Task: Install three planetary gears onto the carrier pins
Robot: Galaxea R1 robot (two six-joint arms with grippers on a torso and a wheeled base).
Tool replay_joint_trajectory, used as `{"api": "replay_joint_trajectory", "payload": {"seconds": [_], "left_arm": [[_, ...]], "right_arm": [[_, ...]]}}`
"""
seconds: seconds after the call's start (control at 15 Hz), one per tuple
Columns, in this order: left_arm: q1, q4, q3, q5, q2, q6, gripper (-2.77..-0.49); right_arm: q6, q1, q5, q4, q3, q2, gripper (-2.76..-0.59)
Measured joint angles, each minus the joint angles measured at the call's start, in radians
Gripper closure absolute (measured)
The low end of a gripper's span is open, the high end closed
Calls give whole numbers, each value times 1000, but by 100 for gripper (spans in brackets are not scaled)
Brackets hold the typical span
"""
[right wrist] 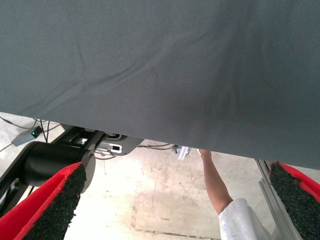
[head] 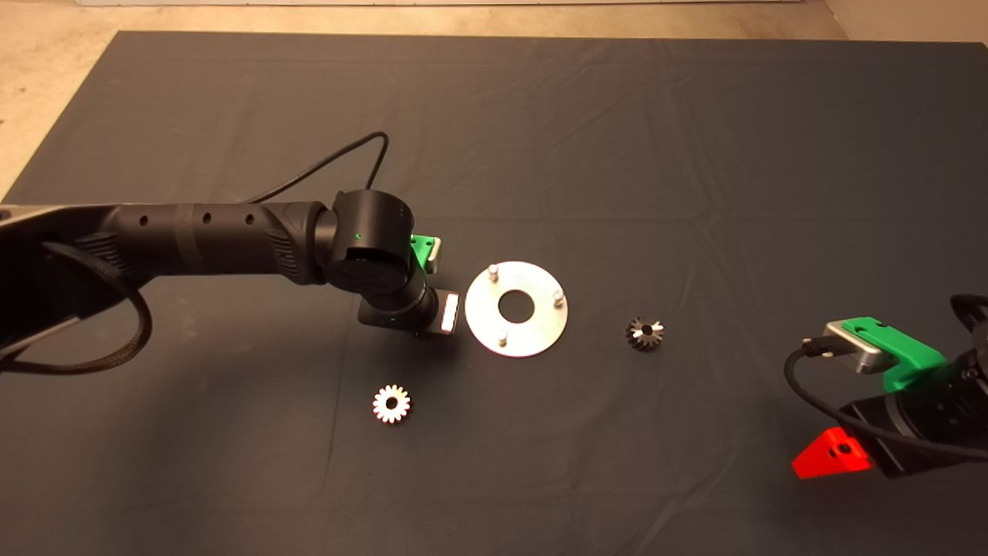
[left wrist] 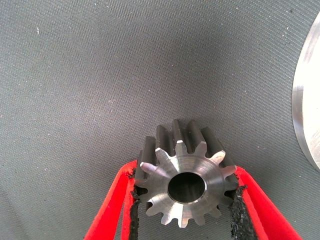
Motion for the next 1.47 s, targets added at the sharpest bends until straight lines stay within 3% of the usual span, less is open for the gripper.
{"api": "replay_joint_trajectory", "payload": {"seconds": [0.53, 0.87, 1.0, 1.27, 1.4, 1.47], "left_arm": [[0, -1, -3, 5, 5, 1, -88], [-2, -1, 11, 10, 5, 37, -88], [-25, -2, 21, 11, 5, 78, -88], [-95, -18, 31, 8, 10, 106, -87], [-111, -21, 31, 10, 30, 130, -87], [-116, -27, 30, 1, 46, 132, -87]], "right_arm": [[0, 0, 0, 0, 0, 0, -273], [0, 0, 0, 0, 0, 0, -273], [0, 0, 0, 0, 0, 0, -273], [0, 0, 0, 0, 0, 0, -273], [0, 0, 0, 0, 0, 0, -273], [0, 0, 1, 0, 0, 1, -273]]}}
